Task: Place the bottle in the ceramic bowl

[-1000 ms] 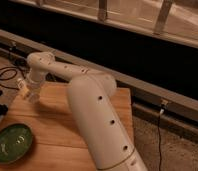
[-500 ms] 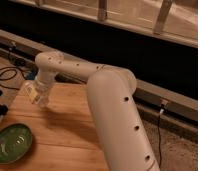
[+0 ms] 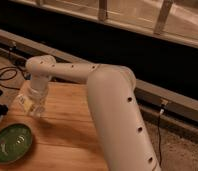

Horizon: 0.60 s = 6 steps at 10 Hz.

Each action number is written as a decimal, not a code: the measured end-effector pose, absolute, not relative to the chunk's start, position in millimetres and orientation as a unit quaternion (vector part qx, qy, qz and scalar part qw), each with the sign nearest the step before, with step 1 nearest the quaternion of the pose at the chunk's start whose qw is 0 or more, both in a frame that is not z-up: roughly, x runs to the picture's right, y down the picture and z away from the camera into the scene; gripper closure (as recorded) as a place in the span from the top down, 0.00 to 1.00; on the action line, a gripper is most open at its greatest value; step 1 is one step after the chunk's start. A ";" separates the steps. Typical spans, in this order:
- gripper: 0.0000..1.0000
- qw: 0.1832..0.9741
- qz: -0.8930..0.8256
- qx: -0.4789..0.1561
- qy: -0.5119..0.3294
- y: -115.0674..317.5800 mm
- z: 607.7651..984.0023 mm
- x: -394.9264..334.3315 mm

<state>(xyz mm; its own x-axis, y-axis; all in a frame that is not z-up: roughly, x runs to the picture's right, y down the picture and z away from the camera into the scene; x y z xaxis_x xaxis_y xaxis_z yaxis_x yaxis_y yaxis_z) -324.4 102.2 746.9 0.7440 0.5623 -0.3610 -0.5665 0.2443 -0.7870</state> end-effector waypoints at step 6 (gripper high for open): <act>0.00 0.790 0.362 -0.494 0.010 113.2 745.8 -327.4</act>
<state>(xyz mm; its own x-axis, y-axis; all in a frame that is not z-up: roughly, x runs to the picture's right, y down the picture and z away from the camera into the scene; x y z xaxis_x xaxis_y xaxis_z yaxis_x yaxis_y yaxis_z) -327.4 113.2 745.8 0.7374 0.5623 -0.3742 -0.5826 0.2491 -0.7737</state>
